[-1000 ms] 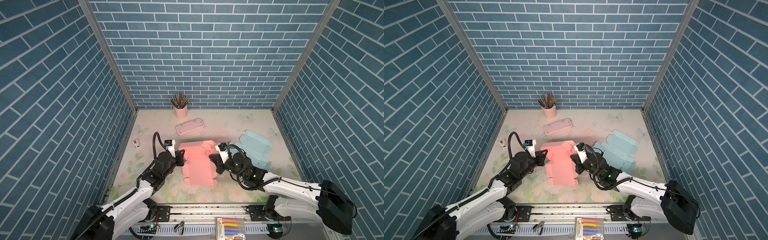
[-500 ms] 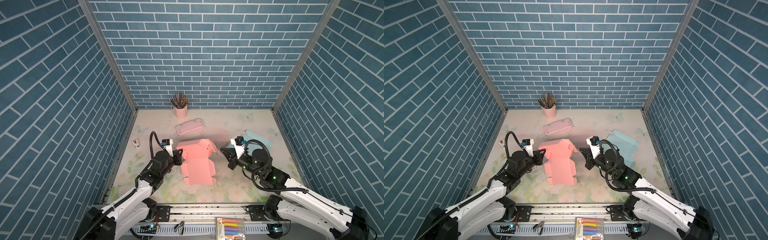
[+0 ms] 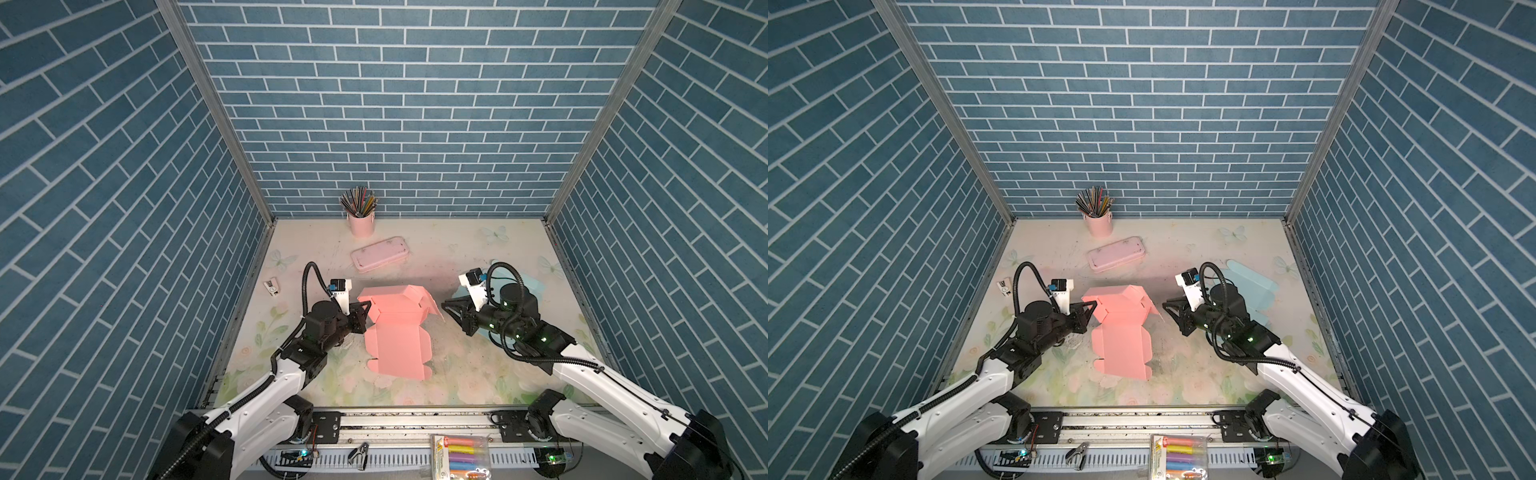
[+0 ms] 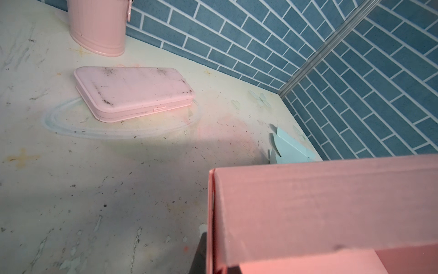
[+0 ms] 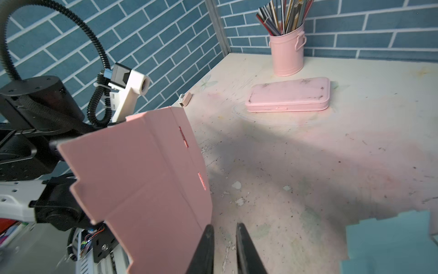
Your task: Fold the paper box
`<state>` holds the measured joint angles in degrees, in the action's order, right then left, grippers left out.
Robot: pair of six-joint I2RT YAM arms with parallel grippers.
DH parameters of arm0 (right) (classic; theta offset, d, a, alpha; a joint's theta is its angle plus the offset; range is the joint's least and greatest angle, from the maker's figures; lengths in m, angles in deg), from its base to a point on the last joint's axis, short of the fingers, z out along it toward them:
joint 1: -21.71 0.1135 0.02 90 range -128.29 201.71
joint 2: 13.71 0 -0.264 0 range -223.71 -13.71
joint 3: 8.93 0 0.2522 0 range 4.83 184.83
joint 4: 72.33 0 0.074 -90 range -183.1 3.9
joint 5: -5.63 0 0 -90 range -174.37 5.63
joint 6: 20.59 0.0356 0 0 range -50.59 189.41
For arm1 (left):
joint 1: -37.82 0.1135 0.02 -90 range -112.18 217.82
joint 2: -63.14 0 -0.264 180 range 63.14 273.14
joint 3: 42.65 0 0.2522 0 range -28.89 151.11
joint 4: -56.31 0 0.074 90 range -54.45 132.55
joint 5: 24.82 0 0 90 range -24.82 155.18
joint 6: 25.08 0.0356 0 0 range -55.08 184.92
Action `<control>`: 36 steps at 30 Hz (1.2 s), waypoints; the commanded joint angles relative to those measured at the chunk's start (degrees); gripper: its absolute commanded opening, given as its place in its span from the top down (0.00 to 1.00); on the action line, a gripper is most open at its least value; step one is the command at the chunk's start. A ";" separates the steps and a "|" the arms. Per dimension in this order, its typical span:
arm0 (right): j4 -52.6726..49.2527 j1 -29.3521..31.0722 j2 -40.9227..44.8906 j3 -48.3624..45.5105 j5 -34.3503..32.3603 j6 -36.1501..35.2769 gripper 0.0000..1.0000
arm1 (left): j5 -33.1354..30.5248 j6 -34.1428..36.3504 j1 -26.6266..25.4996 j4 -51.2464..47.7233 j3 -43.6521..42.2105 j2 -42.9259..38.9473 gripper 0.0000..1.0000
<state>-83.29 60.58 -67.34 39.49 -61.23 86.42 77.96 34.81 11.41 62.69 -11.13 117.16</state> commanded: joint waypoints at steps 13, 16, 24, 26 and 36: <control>3.00 4.36 -6.34 2.24 7.52 -6.82 0.82 | 1.89 0.62 0.46 1.08 2.10 2.47 0.94; 3.33 5.22 -6.92 2.48 6.38 -7.30 0.82 | 2.20 0.48 0.42 1.65 2.07 3.10 0.94; 3.24 8.02 -9.79 5.45 3.16 -8.29 0.84 | 2.11 0.48 0.48 2.23 2.44 5.19 0.94; 2.76 8.87 -10.82 6.23 1.93 -8.64 0.84 | 1.82 0.47 0.44 2.27 2.53 5.63 0.94; -3.32 14.45 -17.97 13.03 -14.03 -8.23 0.82 | 0.94 -0.55 0.39 2.18 2.91 6.54 0.94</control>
<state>-83.55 73.63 -83.64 49.82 -67.20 79.75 79.05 34.97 11.67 62.97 -9.88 123.67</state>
